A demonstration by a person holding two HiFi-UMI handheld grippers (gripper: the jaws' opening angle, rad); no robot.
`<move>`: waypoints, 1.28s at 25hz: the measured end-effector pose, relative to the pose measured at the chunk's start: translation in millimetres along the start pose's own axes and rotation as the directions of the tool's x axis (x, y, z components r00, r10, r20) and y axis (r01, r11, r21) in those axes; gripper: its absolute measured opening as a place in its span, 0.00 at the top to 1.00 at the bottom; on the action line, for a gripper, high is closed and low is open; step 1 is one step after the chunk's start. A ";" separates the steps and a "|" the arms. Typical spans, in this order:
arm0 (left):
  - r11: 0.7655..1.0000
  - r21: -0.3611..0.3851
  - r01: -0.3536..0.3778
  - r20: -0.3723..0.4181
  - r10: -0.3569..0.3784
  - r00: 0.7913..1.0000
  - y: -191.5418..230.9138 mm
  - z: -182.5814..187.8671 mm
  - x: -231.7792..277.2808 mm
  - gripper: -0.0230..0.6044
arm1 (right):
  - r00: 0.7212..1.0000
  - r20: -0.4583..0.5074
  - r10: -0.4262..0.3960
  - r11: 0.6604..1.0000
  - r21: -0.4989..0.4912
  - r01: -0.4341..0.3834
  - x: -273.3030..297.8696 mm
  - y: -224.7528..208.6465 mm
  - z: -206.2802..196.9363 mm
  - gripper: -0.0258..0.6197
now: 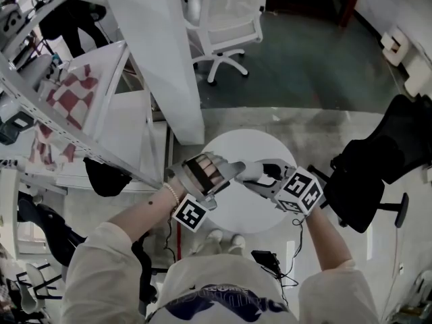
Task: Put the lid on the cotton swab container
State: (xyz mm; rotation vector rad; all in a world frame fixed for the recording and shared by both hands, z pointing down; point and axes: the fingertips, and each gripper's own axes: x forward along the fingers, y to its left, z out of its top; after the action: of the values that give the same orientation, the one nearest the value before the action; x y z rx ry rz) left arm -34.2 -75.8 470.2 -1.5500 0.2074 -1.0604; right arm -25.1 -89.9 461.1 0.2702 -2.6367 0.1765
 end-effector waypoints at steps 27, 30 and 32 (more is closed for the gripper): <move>-0.163 -0.979 0.121 0.059 0.342 0.938 56.9 -75.6 -12.4 0.31 | 0.988 -0.025 -0.151 0.987 0.060 0.152 43.8 -56.2 -108.7 0.61; -0.296 -0.951 0.091 -0.028 0.374 0.927 49.0 -104.5 -17.4 0.31 | 0.988 -0.028 -0.154 0.985 0.075 0.156 57.3 -66.1 -125.5 0.61; -0.332 -0.941 0.068 -0.066 0.375 0.925 39.2 -116.5 -19.8 0.31 | 0.988 -0.033 -0.154 0.985 0.080 0.156 66.6 -71.5 -137.2 0.61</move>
State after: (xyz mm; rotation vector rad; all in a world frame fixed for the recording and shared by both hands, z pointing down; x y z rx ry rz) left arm -111.8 -155.8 414.8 -3.0747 1.4639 -0.0413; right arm -5.2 -146.5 618.5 0.4952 -2.5717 0.2354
